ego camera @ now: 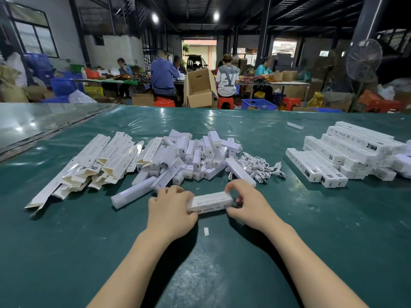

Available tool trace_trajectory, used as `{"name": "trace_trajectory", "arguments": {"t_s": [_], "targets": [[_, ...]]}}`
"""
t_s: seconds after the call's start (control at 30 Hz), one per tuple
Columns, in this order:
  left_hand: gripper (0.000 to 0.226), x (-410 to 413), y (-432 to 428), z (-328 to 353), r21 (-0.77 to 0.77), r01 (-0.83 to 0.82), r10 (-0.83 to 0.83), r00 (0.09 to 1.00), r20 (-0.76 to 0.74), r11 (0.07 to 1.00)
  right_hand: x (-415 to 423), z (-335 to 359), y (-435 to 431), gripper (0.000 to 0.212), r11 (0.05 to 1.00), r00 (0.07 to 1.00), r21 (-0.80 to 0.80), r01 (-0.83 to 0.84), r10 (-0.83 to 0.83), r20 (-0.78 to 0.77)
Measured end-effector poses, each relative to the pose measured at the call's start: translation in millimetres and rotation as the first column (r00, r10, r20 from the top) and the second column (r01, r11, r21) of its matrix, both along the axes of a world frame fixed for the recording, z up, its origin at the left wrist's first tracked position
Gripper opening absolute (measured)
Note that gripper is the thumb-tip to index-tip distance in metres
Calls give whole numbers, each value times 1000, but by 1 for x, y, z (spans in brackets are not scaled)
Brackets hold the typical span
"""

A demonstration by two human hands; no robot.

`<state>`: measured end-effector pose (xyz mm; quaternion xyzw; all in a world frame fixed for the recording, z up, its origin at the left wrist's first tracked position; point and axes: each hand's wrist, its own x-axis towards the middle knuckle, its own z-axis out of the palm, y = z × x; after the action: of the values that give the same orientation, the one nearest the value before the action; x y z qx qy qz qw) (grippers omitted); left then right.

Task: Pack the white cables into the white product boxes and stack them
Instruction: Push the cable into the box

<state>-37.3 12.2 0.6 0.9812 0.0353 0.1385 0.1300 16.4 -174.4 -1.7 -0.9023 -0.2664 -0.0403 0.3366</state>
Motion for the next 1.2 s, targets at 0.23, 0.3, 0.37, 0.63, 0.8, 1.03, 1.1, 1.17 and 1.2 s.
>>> {"name": "trace_trajectory", "arguments": {"t_s": [0.23,0.3,0.37,0.63,0.8,1.03,1.1,1.17,1.2], "targets": [[47,1,-7,5,-315,86,71,887,456,945,7,17,-19,37,904,995,422,73,-96,34],[48,1,-8,7,-353,91,108,857,504,931,14,24,-34,38,717,972,669,197,-233,-37],[49,3,-10,4,-332,54,102,895,434,942,24,25,-51,28,463,875,802,378,-462,-146],[52,10,-19,-12,-294,93,-8,961,277,951,61,22,-118,37,-141,376,708,692,-768,-519],[55,13,-20,-16,-276,94,-18,964,265,957,76,40,-129,56,41,380,605,795,-811,-444],[54,14,-21,-19,-250,86,-25,970,241,965,36,1,-46,31,419,626,535,734,-723,-293],[50,13,-19,-20,-250,90,-30,971,235,964,24,-4,-19,22,606,767,505,615,-609,-204],[45,13,-16,-20,-256,74,-17,976,218,964,11,-3,0,19,751,860,437,495,-494,-127],[44,14,-13,-19,-258,59,-4,978,209,964,6,-4,7,20,821,899,379,428,-428,-88]]}}
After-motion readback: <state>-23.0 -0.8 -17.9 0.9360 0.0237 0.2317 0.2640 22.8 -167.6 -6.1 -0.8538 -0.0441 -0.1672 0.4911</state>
